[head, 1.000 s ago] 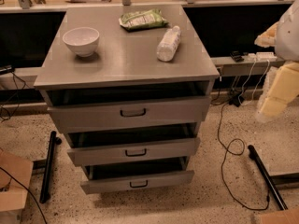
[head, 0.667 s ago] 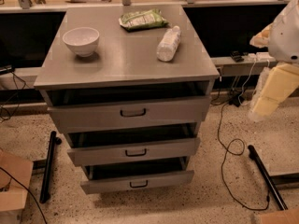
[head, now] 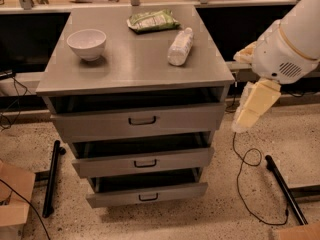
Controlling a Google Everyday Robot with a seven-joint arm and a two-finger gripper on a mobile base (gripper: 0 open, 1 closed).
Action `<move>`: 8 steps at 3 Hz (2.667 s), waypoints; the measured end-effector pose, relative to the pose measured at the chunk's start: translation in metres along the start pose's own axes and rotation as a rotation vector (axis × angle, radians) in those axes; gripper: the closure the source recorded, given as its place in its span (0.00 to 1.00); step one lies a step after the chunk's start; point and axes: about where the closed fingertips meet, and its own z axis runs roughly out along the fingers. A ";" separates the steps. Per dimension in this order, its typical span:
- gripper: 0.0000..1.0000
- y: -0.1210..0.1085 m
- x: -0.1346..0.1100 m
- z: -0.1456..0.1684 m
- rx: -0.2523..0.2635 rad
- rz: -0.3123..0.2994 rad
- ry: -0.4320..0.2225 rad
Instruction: Open top drawer
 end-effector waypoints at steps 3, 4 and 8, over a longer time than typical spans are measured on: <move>0.00 0.003 0.012 0.062 -0.033 0.089 -0.034; 0.00 0.001 0.022 0.098 -0.047 0.096 -0.076; 0.00 -0.067 0.042 0.236 -0.084 0.034 -0.260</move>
Offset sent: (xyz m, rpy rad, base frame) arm 0.0175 0.0100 -0.0790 0.1092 0.1111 -0.1485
